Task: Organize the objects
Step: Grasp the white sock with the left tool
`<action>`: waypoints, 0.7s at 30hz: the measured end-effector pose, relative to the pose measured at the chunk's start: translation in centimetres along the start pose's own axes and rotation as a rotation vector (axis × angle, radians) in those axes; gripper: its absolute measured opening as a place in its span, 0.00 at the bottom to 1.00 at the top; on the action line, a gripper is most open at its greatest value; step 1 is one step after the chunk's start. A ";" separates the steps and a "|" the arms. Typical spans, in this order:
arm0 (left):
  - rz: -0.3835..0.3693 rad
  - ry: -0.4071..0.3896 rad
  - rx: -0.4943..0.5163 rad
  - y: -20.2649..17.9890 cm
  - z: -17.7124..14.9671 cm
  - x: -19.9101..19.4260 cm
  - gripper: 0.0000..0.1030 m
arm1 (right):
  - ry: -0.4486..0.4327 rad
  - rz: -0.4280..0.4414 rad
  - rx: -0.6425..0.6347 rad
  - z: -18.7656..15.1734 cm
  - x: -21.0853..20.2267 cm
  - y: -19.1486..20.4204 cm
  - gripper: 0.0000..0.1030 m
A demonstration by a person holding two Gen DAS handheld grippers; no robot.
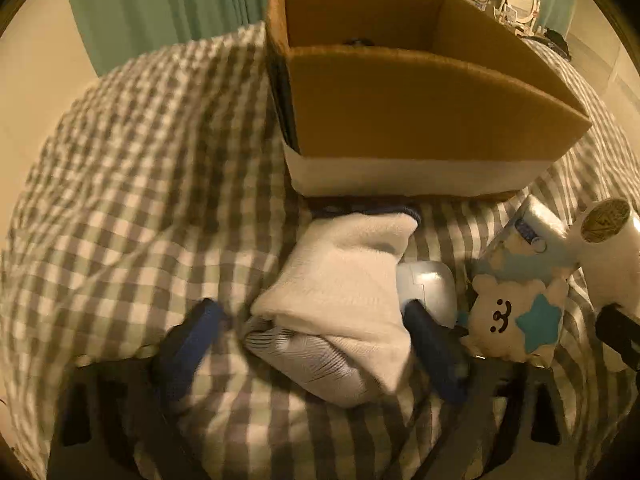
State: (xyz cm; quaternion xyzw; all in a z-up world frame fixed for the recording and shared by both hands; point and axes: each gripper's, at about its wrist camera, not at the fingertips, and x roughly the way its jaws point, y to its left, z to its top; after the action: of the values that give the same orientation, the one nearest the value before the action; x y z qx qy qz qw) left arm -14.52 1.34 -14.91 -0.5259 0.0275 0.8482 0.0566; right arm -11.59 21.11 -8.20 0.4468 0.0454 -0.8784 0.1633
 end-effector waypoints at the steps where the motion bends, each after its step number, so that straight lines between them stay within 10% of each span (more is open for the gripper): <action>1: -0.012 0.000 0.010 -0.2 -0.1 0.0 0.79 | -0.001 0.002 0.001 0.0 0.0 0.0 0.42; 21: -0.036 -0.160 0.069 -1.1 -2.8 -8.2 0.68 | -0.104 -0.103 -0.048 -0.5 -5.4 2.0 0.42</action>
State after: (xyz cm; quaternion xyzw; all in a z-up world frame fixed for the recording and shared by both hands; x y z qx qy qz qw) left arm -8.28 1.62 -8.78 -0.4548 0.0425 0.8848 0.0918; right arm -7.58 20.71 -4.10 0.3938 0.0809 -0.9063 0.1305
